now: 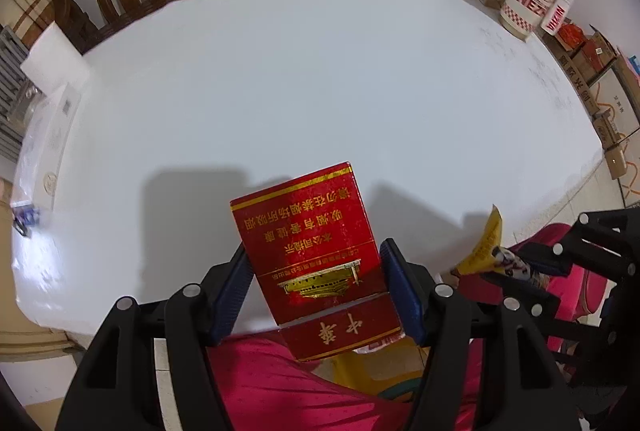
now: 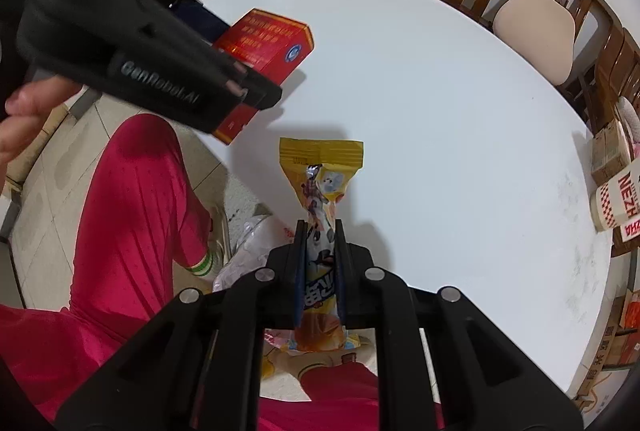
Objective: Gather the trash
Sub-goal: 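Carry the held pack and wrapper down toward the bag under the table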
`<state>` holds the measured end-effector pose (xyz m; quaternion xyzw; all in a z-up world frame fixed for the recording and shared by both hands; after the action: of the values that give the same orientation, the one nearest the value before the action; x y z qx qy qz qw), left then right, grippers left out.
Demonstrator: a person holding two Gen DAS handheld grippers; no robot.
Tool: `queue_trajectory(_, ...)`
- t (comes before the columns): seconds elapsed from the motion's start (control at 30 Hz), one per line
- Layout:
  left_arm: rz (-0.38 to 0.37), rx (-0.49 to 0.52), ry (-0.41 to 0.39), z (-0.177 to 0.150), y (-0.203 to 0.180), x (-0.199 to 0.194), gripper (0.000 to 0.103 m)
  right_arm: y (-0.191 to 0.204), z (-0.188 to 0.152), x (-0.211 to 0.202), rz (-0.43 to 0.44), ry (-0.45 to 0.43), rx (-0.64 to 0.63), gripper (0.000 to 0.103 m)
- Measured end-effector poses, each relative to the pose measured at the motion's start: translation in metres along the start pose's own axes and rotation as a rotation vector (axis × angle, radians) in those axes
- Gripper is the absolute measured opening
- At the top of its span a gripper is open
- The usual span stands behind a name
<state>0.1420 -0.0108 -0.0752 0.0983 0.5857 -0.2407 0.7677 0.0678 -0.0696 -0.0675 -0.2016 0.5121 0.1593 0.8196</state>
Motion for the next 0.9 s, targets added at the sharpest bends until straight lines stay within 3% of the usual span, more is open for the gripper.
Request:
queue_trajectory(0.37, -0.029, 0.011, 0.025, -0.052, -0.01, 0.017, 0.062, 0.009, -0.024, 0.007, 0.008, 0.019, 0.0, 0.012)
queue_trajectory(0.9, -0.062, 0.029, 0.078, -0.081, -0.021, 0.046, 0.062, 0.01, -0.054, 0.031, 0.07, 0.069, 0.014, 0.011)
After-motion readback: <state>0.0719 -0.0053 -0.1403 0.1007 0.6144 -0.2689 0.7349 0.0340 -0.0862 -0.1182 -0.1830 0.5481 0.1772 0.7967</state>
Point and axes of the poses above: each gripper's, at about its wrist camera, not at the fingertips, and x roughly the way its jaws point, y to its left, z to its top, the point moved 1 cm from there along x, roughly the way its jaws point, and after that the axes turned 8 degrees about -z, right-handed, at the moved point
